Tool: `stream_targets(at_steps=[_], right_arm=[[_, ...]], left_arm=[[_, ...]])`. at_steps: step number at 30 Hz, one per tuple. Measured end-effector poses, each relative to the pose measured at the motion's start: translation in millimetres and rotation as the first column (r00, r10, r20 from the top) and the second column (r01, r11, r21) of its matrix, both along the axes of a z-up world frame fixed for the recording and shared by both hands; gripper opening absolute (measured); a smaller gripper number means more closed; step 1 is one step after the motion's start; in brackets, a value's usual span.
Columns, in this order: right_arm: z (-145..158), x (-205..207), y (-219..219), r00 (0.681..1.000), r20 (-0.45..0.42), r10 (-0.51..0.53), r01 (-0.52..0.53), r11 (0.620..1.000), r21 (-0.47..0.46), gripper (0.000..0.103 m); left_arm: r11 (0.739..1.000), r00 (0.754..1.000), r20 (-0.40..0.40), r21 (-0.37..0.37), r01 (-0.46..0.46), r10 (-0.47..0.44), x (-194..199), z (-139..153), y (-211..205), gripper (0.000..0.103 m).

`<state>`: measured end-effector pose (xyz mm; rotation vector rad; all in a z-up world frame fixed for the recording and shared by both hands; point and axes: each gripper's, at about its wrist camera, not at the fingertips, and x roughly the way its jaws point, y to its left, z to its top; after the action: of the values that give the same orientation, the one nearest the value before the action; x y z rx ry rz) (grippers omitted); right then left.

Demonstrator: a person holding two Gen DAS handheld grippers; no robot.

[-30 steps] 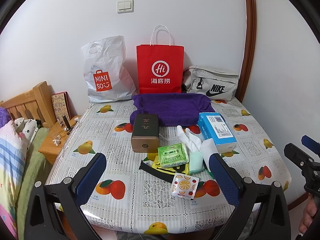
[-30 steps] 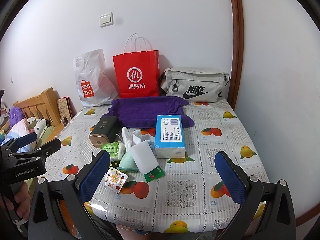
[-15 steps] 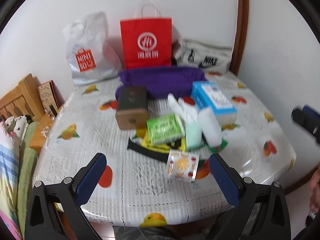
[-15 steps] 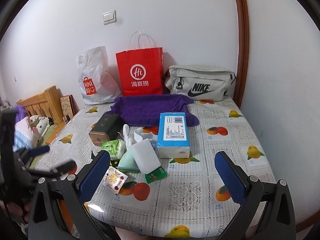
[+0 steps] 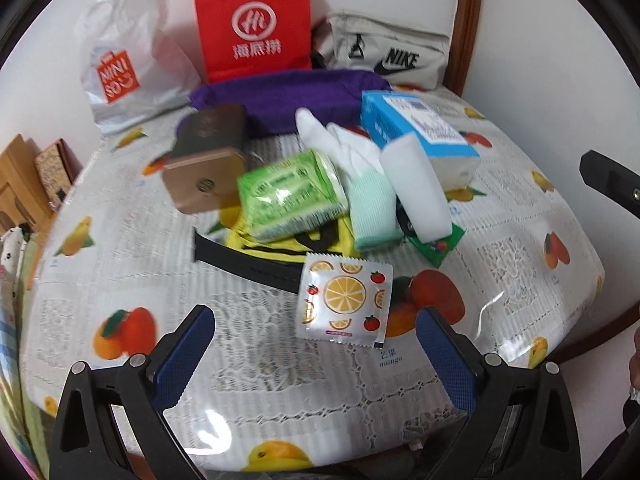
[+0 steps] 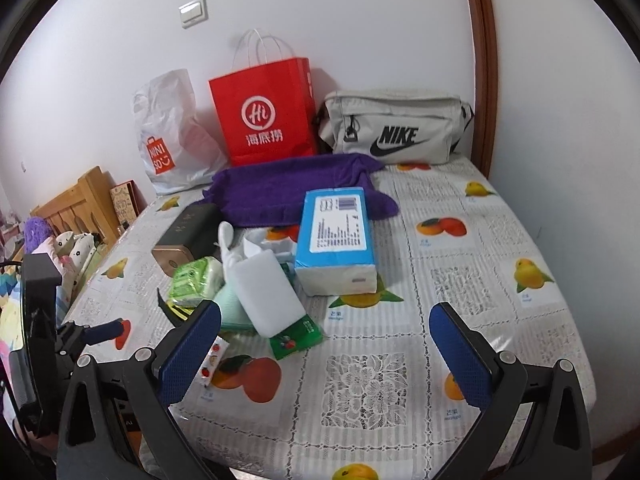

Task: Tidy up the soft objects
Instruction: 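Grasp the orange-slice print sachet with the left tool while the right tool grasps the white block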

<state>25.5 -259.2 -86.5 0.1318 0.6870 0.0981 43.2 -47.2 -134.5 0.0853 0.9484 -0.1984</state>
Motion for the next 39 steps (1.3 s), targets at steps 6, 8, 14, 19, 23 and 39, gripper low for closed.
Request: stream_targets(at_steps=[6,8,14,19,23,39], right_arm=[[-25,19,-9,0.999,-0.040,0.008,-0.006,0.998,0.056,0.103],[-31,25,-11,0.998,-0.055,0.008,-0.004,0.998,0.066,0.103],[-48,42,-9,0.996,-0.088,0.024,-0.017,0.997,0.076,0.103],[-52,48,3,0.995,-0.072,0.075,-0.072,0.996,0.047,0.103],[-53,55,16,0.986,-0.068,0.153,-0.147,0.986,0.077,0.102],[-75,96,53,0.953,-0.099,0.287,-0.281,0.957,0.070,0.101]], left_arm=[[1.000,0.998,-0.055,-0.003,0.022,-0.022,19,-27,-9,0.101],[0.999,0.997,-0.061,-0.008,0.036,-0.036,23,-32,-11,0.101],[0.998,0.998,-0.064,0.054,0.028,-0.024,34,-50,-20,0.098],[0.999,0.999,-0.026,0.029,0.036,-0.035,34,-44,-15,0.058],[0.997,0.997,-0.045,-0.057,0.056,-0.059,35,-39,-1,0.045],[0.988,0.999,-0.034,-0.155,0.005,-0.010,35,-29,49,0.042]])
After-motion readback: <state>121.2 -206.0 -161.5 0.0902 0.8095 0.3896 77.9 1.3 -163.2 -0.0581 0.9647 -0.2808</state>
